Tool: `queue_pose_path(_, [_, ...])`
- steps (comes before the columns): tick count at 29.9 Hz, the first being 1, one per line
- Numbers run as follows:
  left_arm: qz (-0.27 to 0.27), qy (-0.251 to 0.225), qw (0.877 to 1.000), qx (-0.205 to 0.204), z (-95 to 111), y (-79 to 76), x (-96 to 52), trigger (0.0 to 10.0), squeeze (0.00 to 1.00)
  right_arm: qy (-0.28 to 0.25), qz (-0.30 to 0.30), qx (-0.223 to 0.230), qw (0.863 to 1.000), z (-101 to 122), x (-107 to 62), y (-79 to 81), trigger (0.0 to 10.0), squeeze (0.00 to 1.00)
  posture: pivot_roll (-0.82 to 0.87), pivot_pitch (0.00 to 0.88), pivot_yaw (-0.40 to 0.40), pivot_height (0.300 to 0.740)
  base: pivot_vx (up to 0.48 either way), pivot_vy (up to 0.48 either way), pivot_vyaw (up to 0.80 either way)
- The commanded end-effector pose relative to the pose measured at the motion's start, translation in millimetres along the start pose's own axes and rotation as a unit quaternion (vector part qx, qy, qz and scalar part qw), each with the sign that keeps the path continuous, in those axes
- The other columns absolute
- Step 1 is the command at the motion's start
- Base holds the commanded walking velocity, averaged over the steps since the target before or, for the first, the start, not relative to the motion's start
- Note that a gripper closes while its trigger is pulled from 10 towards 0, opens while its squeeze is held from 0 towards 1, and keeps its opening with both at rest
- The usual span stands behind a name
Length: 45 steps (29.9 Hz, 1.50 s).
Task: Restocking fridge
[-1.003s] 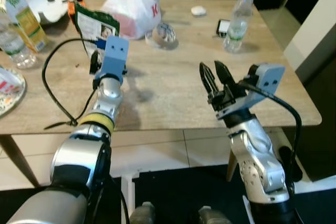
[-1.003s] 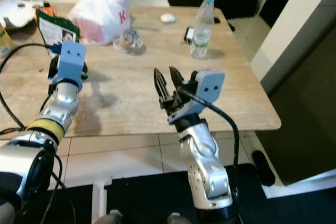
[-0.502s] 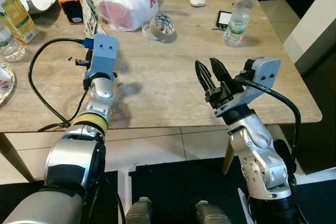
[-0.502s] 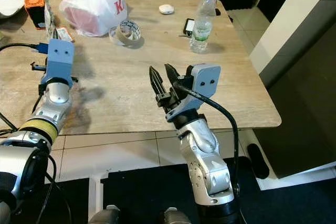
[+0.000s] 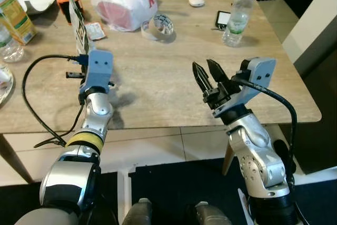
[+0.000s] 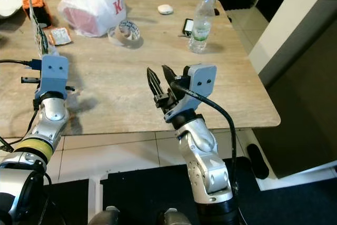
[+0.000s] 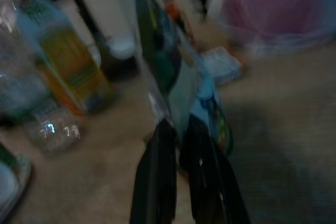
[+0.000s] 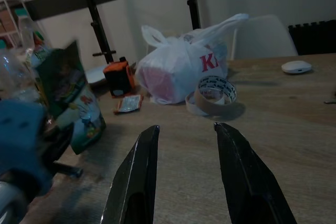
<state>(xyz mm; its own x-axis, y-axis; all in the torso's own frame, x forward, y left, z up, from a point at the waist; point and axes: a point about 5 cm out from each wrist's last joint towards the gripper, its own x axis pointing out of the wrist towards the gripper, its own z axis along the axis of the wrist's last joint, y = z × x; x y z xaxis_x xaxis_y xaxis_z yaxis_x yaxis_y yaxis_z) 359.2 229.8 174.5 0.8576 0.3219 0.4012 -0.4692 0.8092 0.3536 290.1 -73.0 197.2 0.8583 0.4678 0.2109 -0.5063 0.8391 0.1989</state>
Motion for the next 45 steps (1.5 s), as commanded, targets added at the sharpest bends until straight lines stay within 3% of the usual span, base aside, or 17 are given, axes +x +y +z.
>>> queue_pose_path(1, [-0.026,-0.049,0.998,-0.008,19.1,2.1,3.6,10.0,0.00,0.010,0.003,-0.007,1.000,-5.3,-0.9,-1.4,10.0,0.00,-0.02,0.118,-0.059,0.740,0.000,0.000,0.00])
queue_pose_path(4, [-0.108,-0.083,0.990,-0.031,34.9,-0.4,-0.8,10.0,0.00,0.011,0.016,-0.017,1.000,-2.8,-0.6,-3.0,10.0,0.00,-0.01,0.116,-0.054,0.740,0.000,0.000,0.00])
queue_pose_path(5, [-0.195,-0.087,0.975,-0.069,48.8,2.8,-3.7,10.0,0.00,0.004,0.037,-0.029,0.999,7.1,-1.4,-5.5,10.0,0.00,-0.01,0.120,-0.038,0.740,0.000,0.000,0.00])
queue_pose_path(9, [-0.282,-0.094,0.950,-0.093,63.8,9.4,-7.0,10.0,0.00,-0.010,0.072,-0.033,0.997,22.6,-3.0,-6.1,10.0,0.00,0.00,0.132,-0.042,0.740,0.000,0.000,0.00])
queue_pose_path(11, [-0.374,-0.097,0.916,-0.110,76.7,23.6,-10.4,10.0,0.00,-0.020,0.122,-0.055,0.991,39.6,-5.5,-4.8,10.0,0.00,0.00,0.142,-0.034,0.740,0.000,0.000,0.00])
queue_pose_path(14, [-0.406,-0.093,0.901,-0.123,81.2,30.4,-12.2,10.0,0.00,-0.024,0.143,-0.065,0.987,46.5,-7.0,-4.0,10.0,0.00,0.00,0.135,-0.037,0.740,0.000,0.000,0.00])
queue_pose_path(17, [-0.519,-0.073,0.841,-0.138,87.2,58.6,-22.5,10.0,0.00,-0.037,0.218,-0.096,0.971,71.0,-11.1,0.5,10.0,0.00,0.02,0.126,-0.039,0.740,0.000,0.000,0.00])
queue_pose_path(18, [-0.519,-0.073,0.841,-0.138,87.2,58.6,-22.5,10.0,0.00,-0.037,0.218,-0.096,0.971,71.0,-11.1,0.5,10.0,0.00,0.02,0.126,-0.039,0.740,0.000,0.000,0.00])
queue_pose_path(22, [-0.605,-0.067,0.773,-0.181,100.7,73.8,-34.8,10.0,0.00,-0.036,0.260,-0.100,0.960,81.2,-11.3,-0.9,10.0,0.00,0.03,0.126,-0.044,0.740,0.000,0.000,0.00])
queue_pose_path(29, [-0.701,-0.108,0.676,-0.200,132.3,58.1,-53.7,10.0,0.00,-0.018,0.279,-0.035,0.959,75.0,-6.3,-8.9,10.0,0.00,0.03,0.083,-0.080,0.740,0.000,0.000,0.00])
queue_pose_path(36, [-0.707,-0.121,0.667,-0.202,137.6,55.3,-57.6,10.0,0.00,-0.033,0.231,0.009,0.972,74.4,-1.1,-24.1,10.0,0.00,0.03,0.066,-0.082,0.740,0.000,0.000,0.00])
queue_pose_path(37, [-0.707,-0.120,0.666,-0.207,138.5,55.4,-59.0,10.0,0.00,-0.040,0.223,0.017,0.974,76.5,-1.0,-28.0,10.0,0.24,0.03,0.058,-0.091,0.740,0.000,0.000,0.00])
queue_pose_path(39, [-0.707,-0.120,0.666,-0.207,138.5,55.4,-59.0,10.0,0.00,-0.040,0.223,0.017,0.974,76.5,-1.0,-28.0,10.0,0.24,0.03,0.058,-0.091,0.740,0.000,0.000,0.00])
queue_pose_path(40, [-0.707,-0.119,0.665,-0.210,138.3,55.9,-61.0,10.0,0.00,-0.049,0.212,0.023,0.976,79.1,0.0,-31.5,10.0,0.81,0.03,0.053,-0.096,0.740,0.000,0.000,0.00])
queue_pose_path(41, [-0.702,-0.117,0.669,-0.214,136.6,55.6,-62.5,10.0,0.00,-0.062,0.198,0.031,0.978,83.8,0.9,-36.3,10.0,1.00,0.02,0.052,-0.112,0.740,0.000,0.000,0.00])
queue_pose_path(44, [-0.691,-0.108,0.683,-0.212,128.9,53.8,-65.0,10.0,0.00,-0.082,0.177,0.042,0.980,94.4,1.1,-44.5,10.0,1.00,0.02,0.056,-0.119,0.740,0.000,0.000,0.00])
queue_pose_path(45, [-0.692,-0.106,0.682,-0.212,128.2,53.3,-66.8,10.0,0.00,-0.083,0.179,0.043,0.979,96.2,-0.4,-46.2,10.0,0.03,0.02,0.059,-0.123,0.740,0.000,0.000,0.00])
